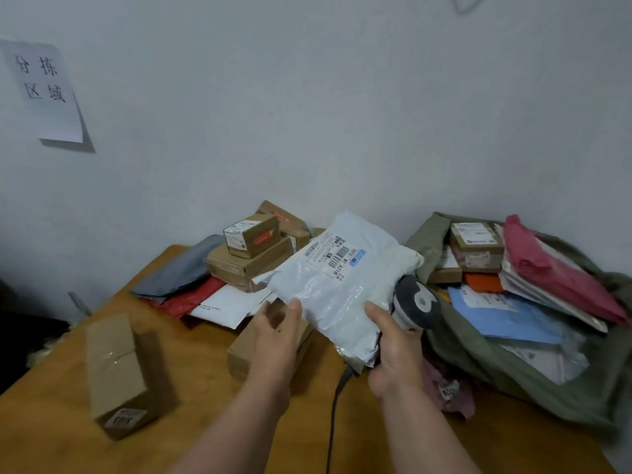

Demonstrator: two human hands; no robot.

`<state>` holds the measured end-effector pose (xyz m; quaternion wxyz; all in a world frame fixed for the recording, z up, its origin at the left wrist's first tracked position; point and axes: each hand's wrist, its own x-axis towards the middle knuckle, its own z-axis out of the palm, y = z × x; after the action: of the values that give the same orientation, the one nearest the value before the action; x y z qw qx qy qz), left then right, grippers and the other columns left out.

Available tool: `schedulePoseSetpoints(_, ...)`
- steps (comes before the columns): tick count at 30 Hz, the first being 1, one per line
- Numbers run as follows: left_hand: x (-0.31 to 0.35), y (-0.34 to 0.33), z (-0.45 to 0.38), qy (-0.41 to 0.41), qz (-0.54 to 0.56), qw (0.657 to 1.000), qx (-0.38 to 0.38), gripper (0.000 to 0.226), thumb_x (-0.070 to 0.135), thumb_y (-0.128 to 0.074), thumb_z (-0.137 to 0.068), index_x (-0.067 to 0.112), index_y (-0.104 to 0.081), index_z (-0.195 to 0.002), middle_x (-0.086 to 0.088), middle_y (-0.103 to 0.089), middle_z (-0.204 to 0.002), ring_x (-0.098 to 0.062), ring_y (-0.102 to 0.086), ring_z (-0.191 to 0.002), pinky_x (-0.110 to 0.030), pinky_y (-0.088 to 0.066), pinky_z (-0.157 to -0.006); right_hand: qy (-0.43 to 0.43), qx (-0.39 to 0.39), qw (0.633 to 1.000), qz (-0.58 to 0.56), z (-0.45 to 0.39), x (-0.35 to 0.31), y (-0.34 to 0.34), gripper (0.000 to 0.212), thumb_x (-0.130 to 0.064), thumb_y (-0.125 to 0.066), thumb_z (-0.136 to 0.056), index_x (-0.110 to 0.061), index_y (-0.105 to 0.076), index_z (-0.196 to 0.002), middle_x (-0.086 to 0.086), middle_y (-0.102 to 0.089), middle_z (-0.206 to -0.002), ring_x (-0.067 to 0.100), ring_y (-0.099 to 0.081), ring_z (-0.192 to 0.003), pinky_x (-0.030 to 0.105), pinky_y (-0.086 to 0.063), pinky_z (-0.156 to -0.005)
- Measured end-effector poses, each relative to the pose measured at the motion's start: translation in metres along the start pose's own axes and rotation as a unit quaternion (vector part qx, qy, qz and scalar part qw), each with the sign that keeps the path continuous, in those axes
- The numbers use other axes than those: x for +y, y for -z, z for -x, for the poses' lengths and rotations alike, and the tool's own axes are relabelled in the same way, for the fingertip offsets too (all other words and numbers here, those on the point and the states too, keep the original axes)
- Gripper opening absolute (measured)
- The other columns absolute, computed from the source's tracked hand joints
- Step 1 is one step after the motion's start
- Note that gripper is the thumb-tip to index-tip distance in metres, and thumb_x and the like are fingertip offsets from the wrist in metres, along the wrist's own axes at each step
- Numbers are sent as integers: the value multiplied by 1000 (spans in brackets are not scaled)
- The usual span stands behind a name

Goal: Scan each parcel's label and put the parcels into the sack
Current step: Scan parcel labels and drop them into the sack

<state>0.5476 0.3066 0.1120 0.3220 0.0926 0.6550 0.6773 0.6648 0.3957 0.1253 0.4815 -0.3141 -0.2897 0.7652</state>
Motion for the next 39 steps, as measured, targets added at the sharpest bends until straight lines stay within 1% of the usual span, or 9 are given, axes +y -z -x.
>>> schedulePoseSetpoints(3,6,-28,16,51,160,979,-113,85,41,-82,-70,32,-39,-142,-2,-64,-129,-29,-66,-112,-48,-58,-89,0,-50,998,38,6,-7,7,29,3,-75,-81,-21,-79,-98,7,-79,-103,26,-77,-92,43,-63,-71)
schedulePoseSetpoints(8,10,-56,23,23,287,956,-51,51,-2,-74,-81,24,-57,-121,-8,-74,-110,-30,-74,-94,-54,-58,-84,26,-55,989,133,11,-26,29,49,-9,-82,-79,-16,-66,-125,3,-77,-112,23,-72,-106,48,-56,-94)
schedulePoseSetpoints(11,13,-56,24,-12,276,961,10,55,-4,-75,-80,29,-52,-118,5,-70,-105,-21,-70,-89,-37,-57,-70,60,12,982,179,7,-39,49,40,-22,-85,-79,-23,-66,-115,-7,-76,-86,14,-70,-82,32,-53,-74)
schedulePoseSetpoints(13,12,-53,23,-35,233,971,39,61,1,-78,-80,31,-48,-123,8,-65,-107,-19,-66,-90,-33,-55,-63,73,30,980,180,4,-49,60,34,-21,-85,-79,-16,-69,-109,-1,-70,-75,19,-62,-72,33,-50,-68)
schedulePoseSetpoints(18,-1,-47,24,-65,107,989,82,56,17,-84,-78,28,-42,-113,10,-56,-102,-13,-58,-83,-21,-47,-41,95,-58,953,280,8,-67,62,11,-14,-83,-80,-20,-75,-85,3,-69,-68,20,-65,-70,34,-53,-62)
schedulePoseSetpoints(21,-10,-45,21,-84,74,991,71,47,18,-84,-79,31,-47,-103,7,-60,-104,-16,-61,-87,-26,-50,-51,94,-132,935,315,14,-73,57,12,-17,-84,-80,-25,-75,-78,-2,-70,-65,11,-67,-61,23,-54,-58)
schedulePoseSetpoints(25,-13,-45,20,-98,51,992,67,46,22,-84,-79,35,-47,-104,14,-57,-100,-14,-58,-87,-28,-49,-54,94,-178,904,377,23,-75,52,19,-43,-82,-68,-27,-72,-70,3,-67,-61,15,-65,-59,24,-55,-59)
schedulePoseSetpoints(32,-14,-42,19,-112,39,992,49,44,22,-82,-81,37,-49,-105,19,-57,-100,-9,-57,-88,-29,-49,-61,115,-221,865,435,24,-74,45,34,-6,-72,-81,-16,-61,-50,9,-57,-50,15,-55,-53,29,-52,-58)
schedulePoseSetpoints(39,-13,-39,19,-112,42,993,23,50,22,-81,-81,42,-44,-108,23,-52,-98,-5,-52,-87,-31,-49,-64,111,-227,864,435,28,-74,39,23,-15,-67,-70,-17,-59,-48,9,-55,-50,15,-53,-52,26,-48,-54)
